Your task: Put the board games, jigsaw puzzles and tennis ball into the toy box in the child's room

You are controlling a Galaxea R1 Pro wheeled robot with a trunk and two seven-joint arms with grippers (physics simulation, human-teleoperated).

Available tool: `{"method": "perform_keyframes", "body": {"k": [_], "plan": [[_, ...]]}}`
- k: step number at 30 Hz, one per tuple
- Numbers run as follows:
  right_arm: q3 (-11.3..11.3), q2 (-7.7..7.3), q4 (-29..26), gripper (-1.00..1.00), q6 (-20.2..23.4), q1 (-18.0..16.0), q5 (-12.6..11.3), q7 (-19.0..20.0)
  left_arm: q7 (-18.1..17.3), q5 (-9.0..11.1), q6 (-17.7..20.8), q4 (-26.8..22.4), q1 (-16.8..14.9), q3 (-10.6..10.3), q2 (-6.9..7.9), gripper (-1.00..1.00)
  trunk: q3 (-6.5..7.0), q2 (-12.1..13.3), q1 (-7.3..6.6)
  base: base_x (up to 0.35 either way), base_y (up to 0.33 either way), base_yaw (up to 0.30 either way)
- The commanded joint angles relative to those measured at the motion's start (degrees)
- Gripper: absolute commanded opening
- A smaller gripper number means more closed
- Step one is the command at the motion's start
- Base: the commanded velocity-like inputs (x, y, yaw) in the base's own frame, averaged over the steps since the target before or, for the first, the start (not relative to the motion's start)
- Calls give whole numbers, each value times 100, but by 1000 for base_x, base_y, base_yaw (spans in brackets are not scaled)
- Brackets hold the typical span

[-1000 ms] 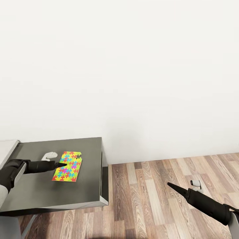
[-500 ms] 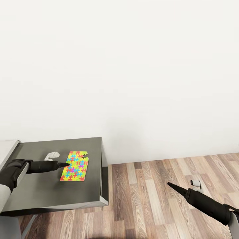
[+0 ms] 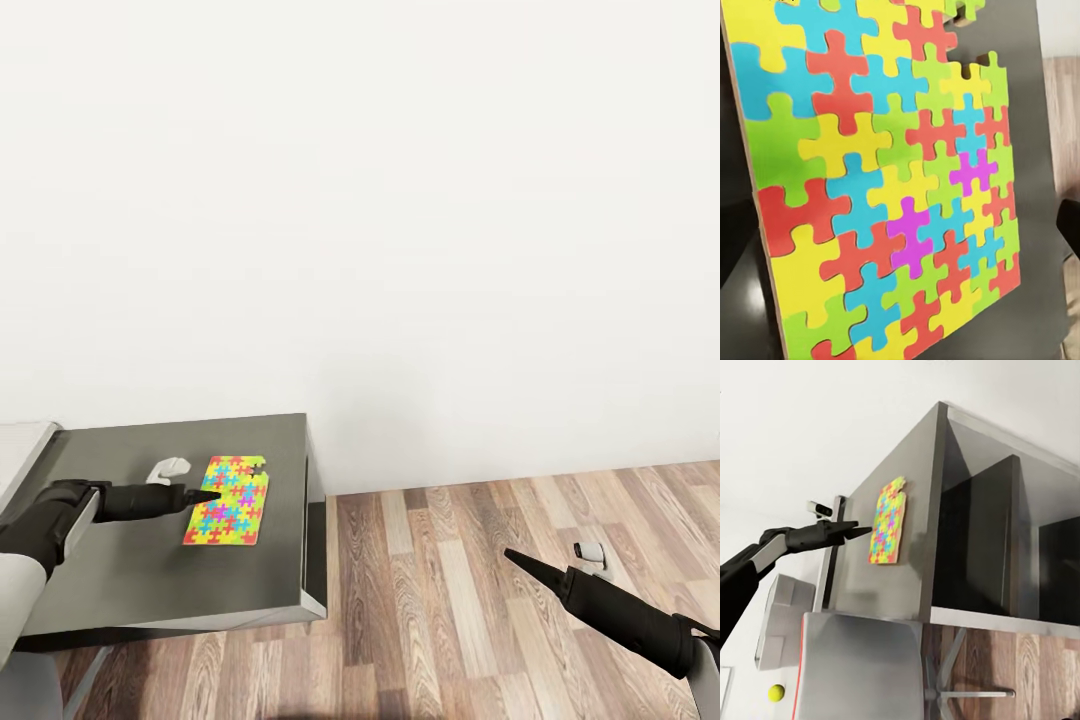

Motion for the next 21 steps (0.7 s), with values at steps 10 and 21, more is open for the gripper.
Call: {"method": "perform_keyframes", "body": {"k": [10,21], "plan": [[-8,-1,-8,100,26,-7,-19,61,-151,2,53,-2,-3,11,-170,100,-8,-9,3,0,0,0],[-200,-1,-10,100,-13,9,4,327,-191,3,53,-2,-3,15,-258,100,-8,-9,3,0,0,0]]}}
